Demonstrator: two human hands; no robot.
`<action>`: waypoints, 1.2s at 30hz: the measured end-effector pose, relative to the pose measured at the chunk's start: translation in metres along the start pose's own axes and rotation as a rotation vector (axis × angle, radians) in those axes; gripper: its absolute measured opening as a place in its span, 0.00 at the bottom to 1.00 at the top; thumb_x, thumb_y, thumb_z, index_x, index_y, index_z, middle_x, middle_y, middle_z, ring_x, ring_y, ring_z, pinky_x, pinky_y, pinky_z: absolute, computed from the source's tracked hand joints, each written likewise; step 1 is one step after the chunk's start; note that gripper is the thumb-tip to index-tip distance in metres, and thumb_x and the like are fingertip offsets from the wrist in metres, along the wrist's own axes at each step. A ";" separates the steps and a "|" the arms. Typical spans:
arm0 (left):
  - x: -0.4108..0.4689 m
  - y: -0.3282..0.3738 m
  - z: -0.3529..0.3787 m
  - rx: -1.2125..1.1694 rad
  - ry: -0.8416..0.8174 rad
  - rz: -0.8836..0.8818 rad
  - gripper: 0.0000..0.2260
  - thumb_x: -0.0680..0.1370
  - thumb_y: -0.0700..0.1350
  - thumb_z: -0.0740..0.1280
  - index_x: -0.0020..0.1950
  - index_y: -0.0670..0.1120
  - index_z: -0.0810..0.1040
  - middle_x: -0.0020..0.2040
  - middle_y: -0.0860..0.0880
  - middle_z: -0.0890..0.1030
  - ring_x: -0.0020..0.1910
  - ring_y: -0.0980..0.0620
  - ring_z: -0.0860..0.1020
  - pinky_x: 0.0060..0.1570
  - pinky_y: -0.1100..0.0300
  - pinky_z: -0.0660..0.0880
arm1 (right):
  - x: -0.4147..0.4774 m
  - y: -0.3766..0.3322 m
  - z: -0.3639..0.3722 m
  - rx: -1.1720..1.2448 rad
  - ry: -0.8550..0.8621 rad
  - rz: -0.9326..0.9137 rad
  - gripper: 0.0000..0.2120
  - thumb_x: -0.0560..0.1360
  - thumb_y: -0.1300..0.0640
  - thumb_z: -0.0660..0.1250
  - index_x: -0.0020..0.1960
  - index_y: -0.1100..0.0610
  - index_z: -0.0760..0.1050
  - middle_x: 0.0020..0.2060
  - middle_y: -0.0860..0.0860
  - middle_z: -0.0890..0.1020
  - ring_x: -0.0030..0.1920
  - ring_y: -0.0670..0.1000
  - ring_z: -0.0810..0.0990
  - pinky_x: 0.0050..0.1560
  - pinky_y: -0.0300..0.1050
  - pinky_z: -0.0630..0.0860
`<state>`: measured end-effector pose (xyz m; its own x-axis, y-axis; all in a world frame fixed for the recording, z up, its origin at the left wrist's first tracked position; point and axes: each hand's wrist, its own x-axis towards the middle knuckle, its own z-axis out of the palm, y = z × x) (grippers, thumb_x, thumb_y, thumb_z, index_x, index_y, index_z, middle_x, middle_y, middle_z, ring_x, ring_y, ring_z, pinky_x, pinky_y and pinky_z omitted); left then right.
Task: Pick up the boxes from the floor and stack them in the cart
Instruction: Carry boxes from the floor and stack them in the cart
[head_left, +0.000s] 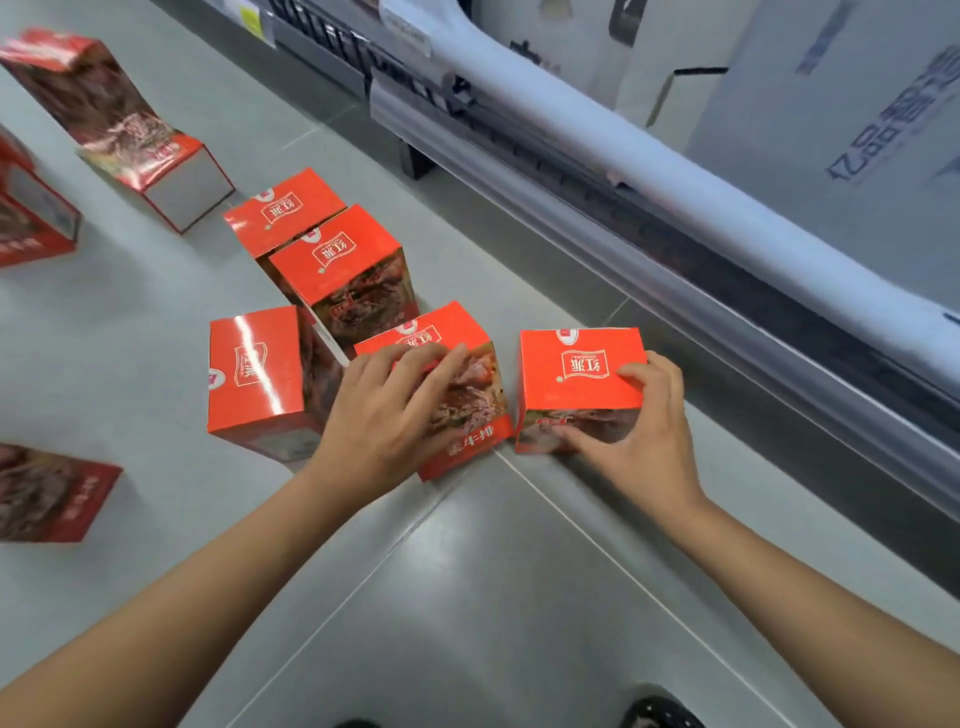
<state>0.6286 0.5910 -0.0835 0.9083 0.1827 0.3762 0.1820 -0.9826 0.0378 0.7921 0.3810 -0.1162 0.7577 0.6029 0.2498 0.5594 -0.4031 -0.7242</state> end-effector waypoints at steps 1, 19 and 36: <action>0.003 0.001 -0.002 -0.013 -0.023 -0.027 0.35 0.70 0.58 0.74 0.71 0.44 0.68 0.60 0.41 0.75 0.55 0.40 0.73 0.49 0.47 0.70 | -0.003 0.002 -0.001 0.045 -0.009 0.000 0.42 0.59 0.42 0.80 0.66 0.50 0.62 0.67 0.57 0.66 0.66 0.47 0.66 0.65 0.35 0.64; 0.028 0.011 -0.006 -0.118 -0.481 -0.338 0.45 0.63 0.76 0.56 0.76 0.65 0.44 0.51 0.49 0.70 0.53 0.45 0.73 0.50 0.51 0.71 | 0.027 0.026 -0.006 0.380 -0.343 0.163 0.53 0.57 0.50 0.84 0.72 0.35 0.55 0.61 0.34 0.74 0.62 0.40 0.75 0.59 0.30 0.69; 0.106 -0.002 -0.197 -0.172 -0.605 -0.474 0.45 0.62 0.74 0.57 0.76 0.57 0.59 0.54 0.44 0.77 0.51 0.39 0.77 0.46 0.50 0.75 | 0.043 -0.146 -0.141 0.102 -0.312 0.603 0.46 0.55 0.40 0.81 0.67 0.33 0.61 0.55 0.44 0.80 0.53 0.44 0.80 0.56 0.51 0.79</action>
<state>0.6506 0.6056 0.1382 0.8048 0.5217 -0.2831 0.5850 -0.7778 0.2297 0.7903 0.3687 0.0909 0.7862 0.4697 -0.4015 0.0240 -0.6725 -0.7397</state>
